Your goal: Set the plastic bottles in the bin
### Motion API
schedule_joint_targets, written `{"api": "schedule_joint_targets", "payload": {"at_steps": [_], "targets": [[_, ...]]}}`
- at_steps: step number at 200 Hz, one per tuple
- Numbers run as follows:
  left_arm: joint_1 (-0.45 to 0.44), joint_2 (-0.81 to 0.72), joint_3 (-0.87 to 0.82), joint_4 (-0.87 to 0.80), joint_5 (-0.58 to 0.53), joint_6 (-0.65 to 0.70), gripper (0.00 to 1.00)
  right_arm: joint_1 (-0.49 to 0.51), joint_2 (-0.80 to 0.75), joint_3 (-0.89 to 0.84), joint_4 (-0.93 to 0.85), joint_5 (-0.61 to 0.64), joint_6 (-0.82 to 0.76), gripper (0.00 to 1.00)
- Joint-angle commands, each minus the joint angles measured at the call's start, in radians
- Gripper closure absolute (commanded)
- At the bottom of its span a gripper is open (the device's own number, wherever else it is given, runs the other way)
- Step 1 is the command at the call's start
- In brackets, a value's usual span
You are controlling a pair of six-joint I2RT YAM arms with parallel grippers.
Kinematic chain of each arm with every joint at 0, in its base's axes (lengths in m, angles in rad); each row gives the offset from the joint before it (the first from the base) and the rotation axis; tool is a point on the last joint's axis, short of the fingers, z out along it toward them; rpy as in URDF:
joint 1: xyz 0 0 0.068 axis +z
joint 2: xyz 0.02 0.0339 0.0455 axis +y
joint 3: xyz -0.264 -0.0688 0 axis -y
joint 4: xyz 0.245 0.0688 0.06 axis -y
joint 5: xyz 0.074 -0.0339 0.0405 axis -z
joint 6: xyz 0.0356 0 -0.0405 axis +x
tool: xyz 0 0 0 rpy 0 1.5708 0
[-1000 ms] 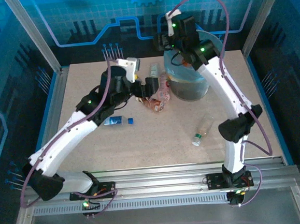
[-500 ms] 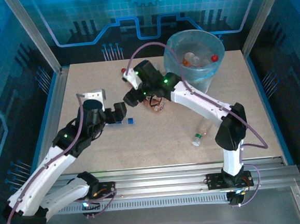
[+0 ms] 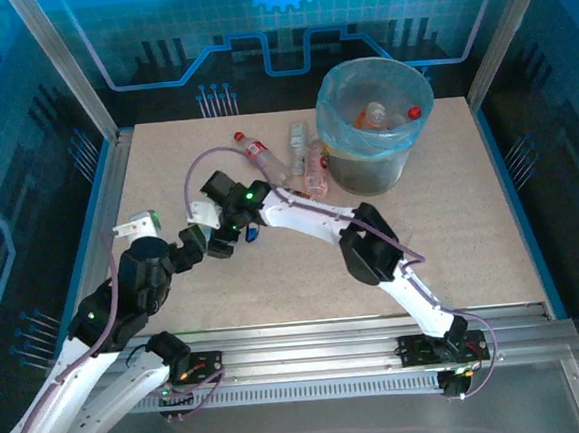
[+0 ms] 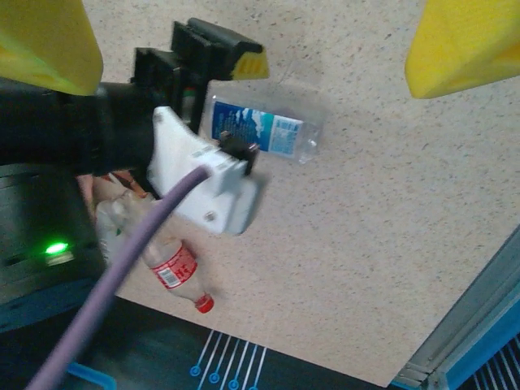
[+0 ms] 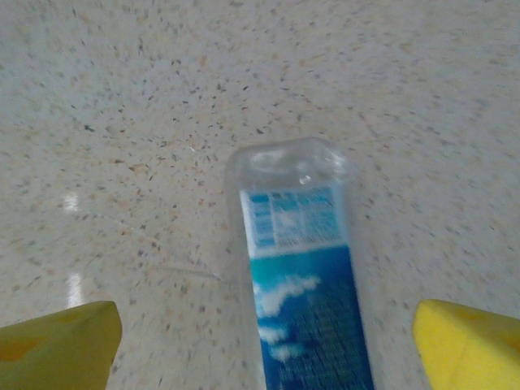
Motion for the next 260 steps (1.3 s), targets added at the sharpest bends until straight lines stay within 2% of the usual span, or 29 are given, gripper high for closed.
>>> {"api": "schedule_joint_targets", "payload": {"at_steps": [1,46,97,155,199,212,220,245,260], "targets": [[0.006,-0.021,-0.023,-0.061,-0.038,-0.037,0.03,0.011,0.096,0.123,-0.103,0.097,-0.07,0.05],[0.006,-0.041,-0.024,-0.076,-0.042,-0.037,0.03,0.014,0.215,0.248,-0.183,0.138,-0.077,0.07],[0.007,-0.04,-0.023,-0.052,-0.042,-0.025,0.04,0.016,0.184,0.249,-0.208,0.118,-0.077,0.3],[0.007,0.035,0.055,0.01,-0.056,0.048,0.03,-0.024,0.002,0.251,-0.218,0.076,-0.046,0.38],[0.008,0.23,0.233,0.181,-0.019,0.159,0.04,-0.166,-0.186,0.327,-0.245,0.004,0.068,0.41],[0.007,0.29,0.29,0.26,0.022,0.187,0.05,-0.218,-0.223,0.366,-0.256,-0.003,0.104,0.41],[0.007,0.321,0.318,0.32,0.047,0.203,0.06,-0.251,-0.247,0.384,-0.255,0.015,0.128,0.42],[0.005,0.462,0.431,0.459,0.153,0.236,0.07,-0.331,-0.314,0.414,-0.217,0.222,0.181,0.43],[0.004,0.574,0.526,0.501,0.245,0.239,0.07,-0.392,-0.351,0.417,-0.188,0.297,0.229,0.43]]}}
